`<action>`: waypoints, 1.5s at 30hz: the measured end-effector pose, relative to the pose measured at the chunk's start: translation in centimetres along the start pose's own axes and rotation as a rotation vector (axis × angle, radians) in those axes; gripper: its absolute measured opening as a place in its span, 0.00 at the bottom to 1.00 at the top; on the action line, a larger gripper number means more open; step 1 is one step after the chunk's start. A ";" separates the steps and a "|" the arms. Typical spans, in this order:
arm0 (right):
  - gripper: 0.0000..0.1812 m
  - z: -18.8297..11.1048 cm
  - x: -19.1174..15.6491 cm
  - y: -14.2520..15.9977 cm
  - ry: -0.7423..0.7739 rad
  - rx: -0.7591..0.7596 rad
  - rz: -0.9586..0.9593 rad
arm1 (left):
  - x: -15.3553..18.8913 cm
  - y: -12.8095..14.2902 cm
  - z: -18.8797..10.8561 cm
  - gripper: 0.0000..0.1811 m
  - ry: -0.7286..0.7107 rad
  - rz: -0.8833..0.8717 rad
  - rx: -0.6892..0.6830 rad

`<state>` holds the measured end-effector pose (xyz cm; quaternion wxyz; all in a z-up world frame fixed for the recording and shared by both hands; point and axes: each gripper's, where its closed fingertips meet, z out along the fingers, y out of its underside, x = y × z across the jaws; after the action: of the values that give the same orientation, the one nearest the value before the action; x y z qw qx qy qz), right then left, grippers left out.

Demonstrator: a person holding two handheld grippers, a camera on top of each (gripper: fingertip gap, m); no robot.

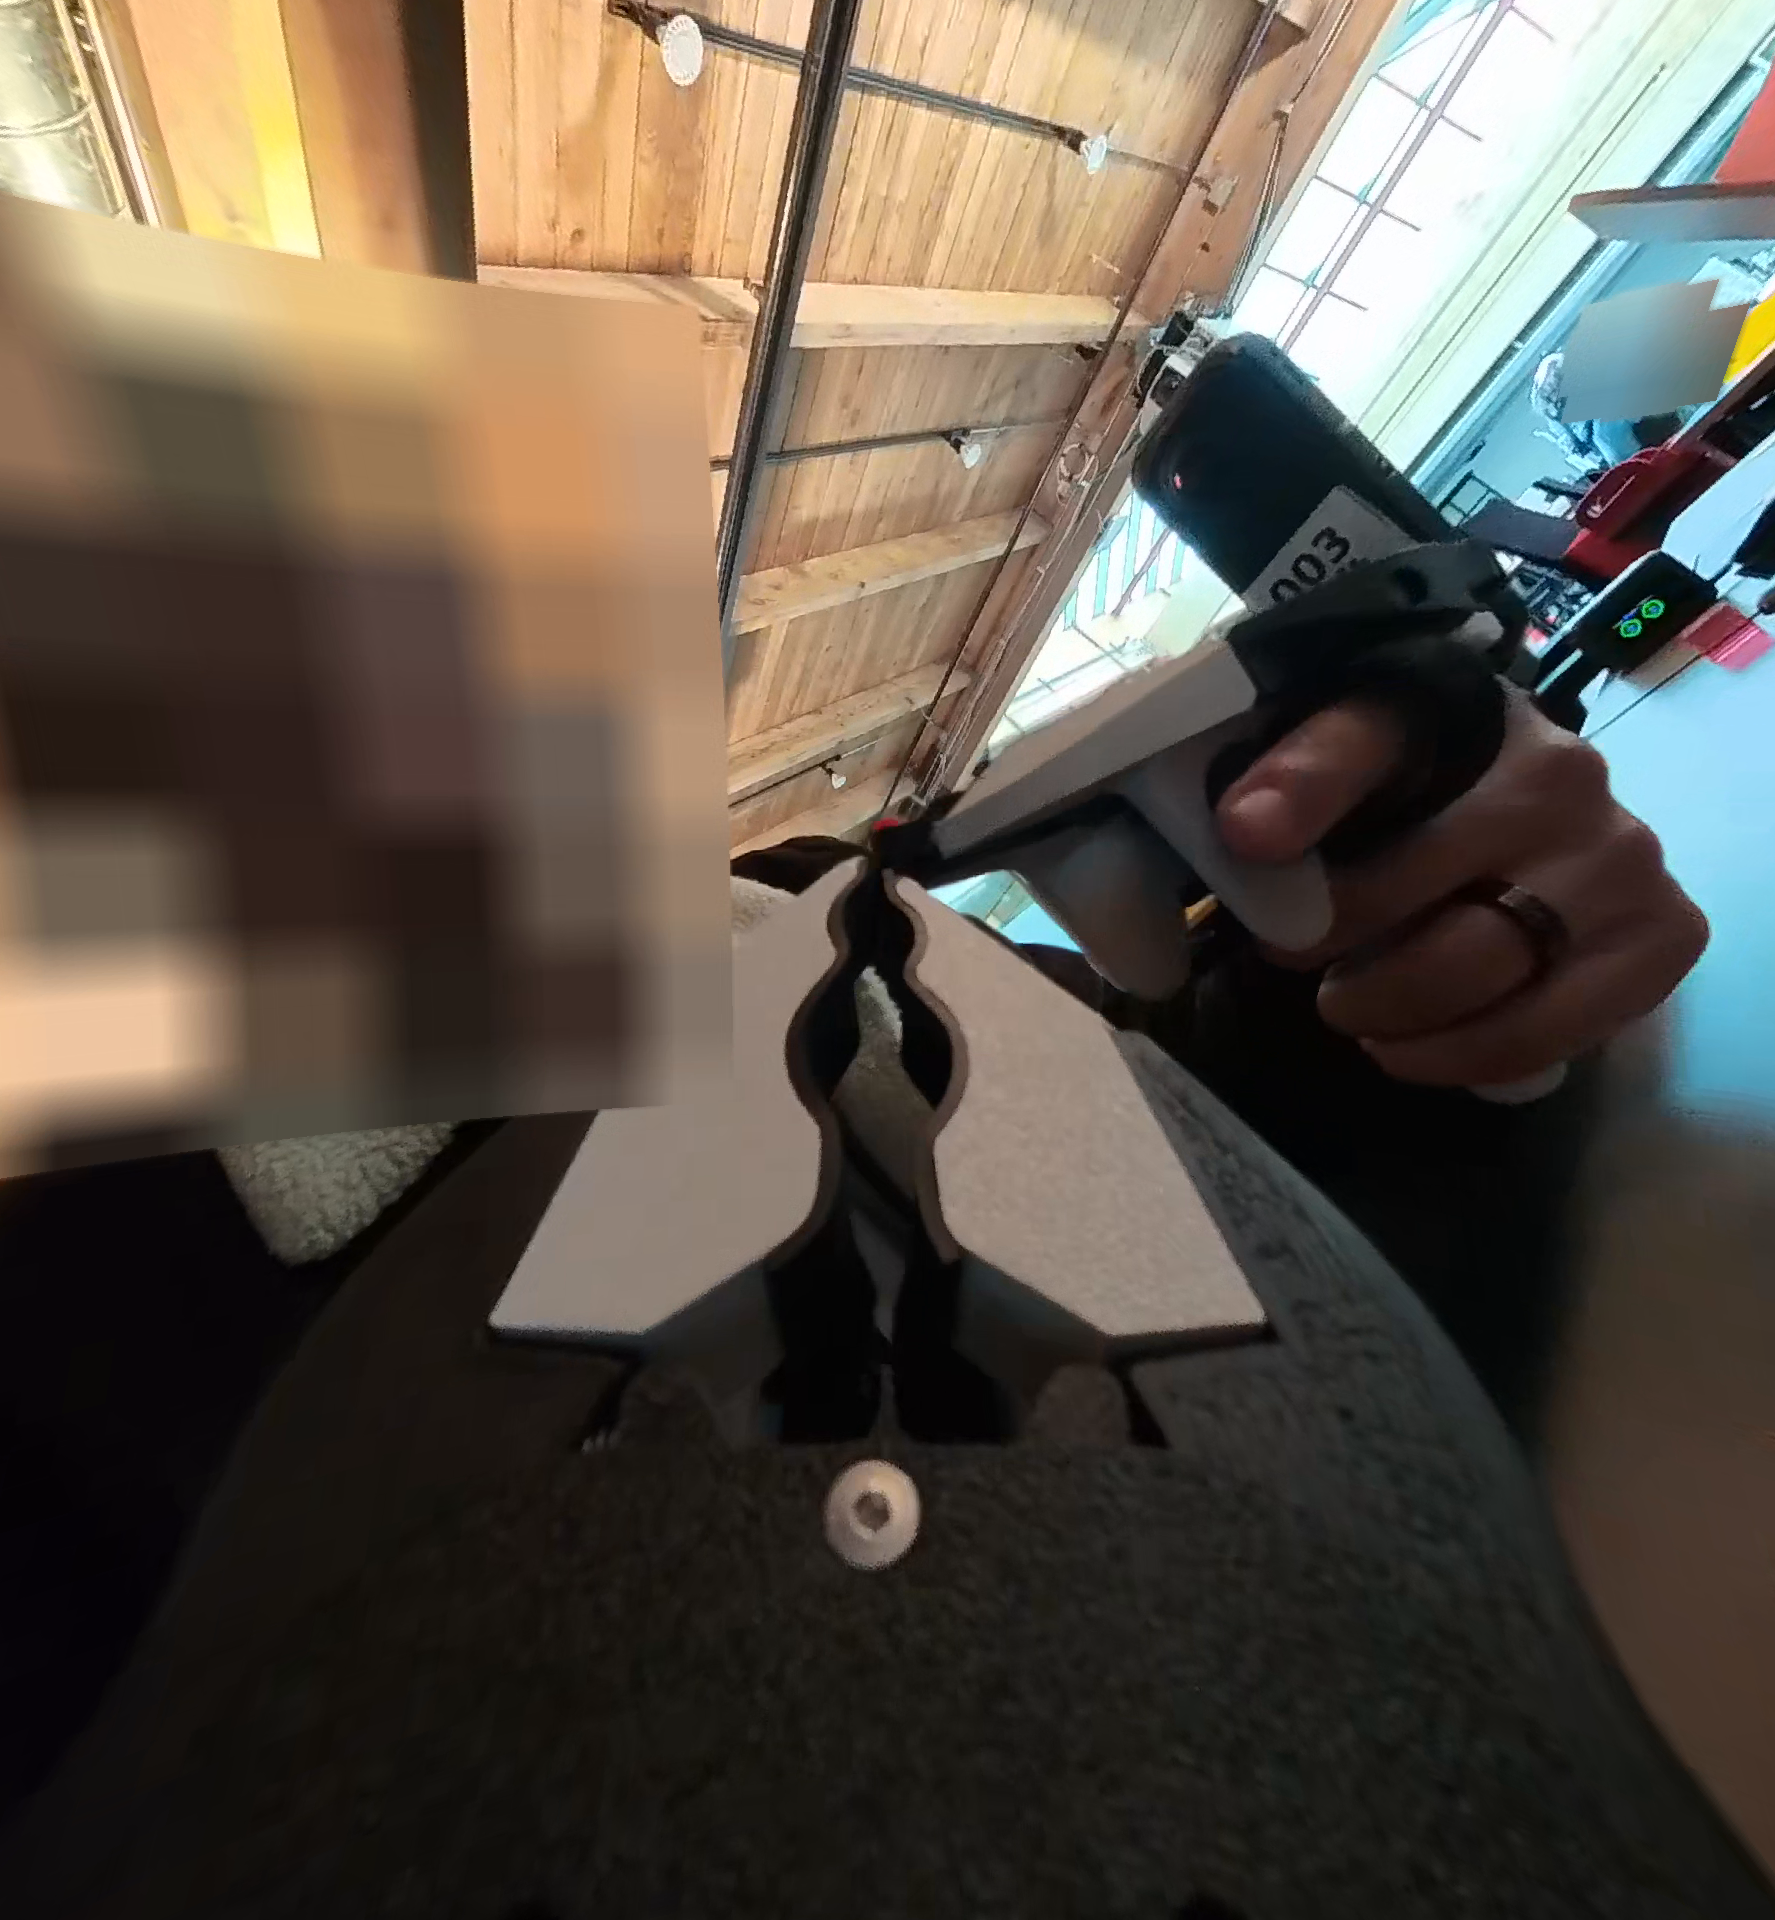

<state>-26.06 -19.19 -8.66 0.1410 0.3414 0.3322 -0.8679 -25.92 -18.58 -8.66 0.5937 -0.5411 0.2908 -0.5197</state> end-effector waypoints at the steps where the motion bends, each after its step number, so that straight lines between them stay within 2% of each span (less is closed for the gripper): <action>1: 0.00 0.1 0.0 0.1 -0.001 -0.003 0.002 | 0.2 -0.1 0.0 0.08 0.009 -0.002 0.004; 5: 0.00 0.0 0.2 0.0 0.006 0.004 0.004 | 0.3 -0.3 -0.1 0.06 0.024 -0.010 0.026; 8: 0.00 -0.4 3.0 0.0 0.202 -0.005 -0.056 | 0.1 -0.9 -0.4 0.04 0.002 0.020 0.057; 10: 0.00 -0.4 2.5 -0.5 0.211 0.009 -0.121 | -1.1 -0.5 -0.6 0.04 -0.078 0.059 0.011; 12: 0.01 -1.5 2.9 -2.1 0.327 0.078 -0.255 | -2.4 -0.5 -1.1 0.04 -0.181 0.126 -0.011; 14: 0.08 -2.4 2.5 -3.7 0.447 0.126 -0.468 | -4.2 -0.2 -1.8 0.04 -0.319 0.214 -0.069; 16: 0.16 -3.5 3.1 -5.0 0.633 0.166 -0.678 | -5.6 0.5 -2.2 0.04 -0.441 0.311 -0.150; 17: 0.19 -3.9 3.7 -5.2 0.711 0.162 -0.735 | -6.0 0.8 -2.2 0.04 -0.473 0.350 -0.180; 20: 0.20 -3.4 4.6 -4.8 0.774 0.095 -0.796 | -6.3 1.6 -2.0 0.04 -0.506 0.405 -0.242; 24: 0.04 -3.6 4.8 -4.6 0.799 0.070 -0.821 | -6.2 1.8 -1.9 0.04 -0.498 0.409 -0.247; 32: 0.03 -3.6 5.1 -4.3 0.804 0.054 -0.801 | -6.1 2.1 -1.8 0.04 -0.489 0.395 -0.260; 36: 0.02 -4.4 5.7 -4.1 0.896 -0.007 -0.808 | -6.7 3.0 -1.8 0.04 -0.514 0.369 -0.293; 40: 0.01 -5.2 6.3 -4.6 0.872 0.093 -0.648 | -7.8 3.9 -2.1 0.04 -0.574 0.397 -0.372; 42: 0.00 -5.6 2.0 -7.0 0.703 0.341 -0.701 | -9.0 7.1 -2.9 0.04 -0.611 0.396 -0.564; 43: 0.00 -7.0 1.5 -7.7 0.689 0.405 -0.670 | -8.9 8.1 -2.9 0.04 -0.601 0.407 -0.608; 45: 0.00 -8.3 1.4 -7.9 0.690 0.428 -0.620 | -7.3 7.2 -1.6 0.04 -0.518 0.390 -0.505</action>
<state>-26.70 -7.79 -10.33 -0.3142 0.5149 0.2599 -0.7541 -27.33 -13.19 -17.40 0.5830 -0.7177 0.3473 -0.1563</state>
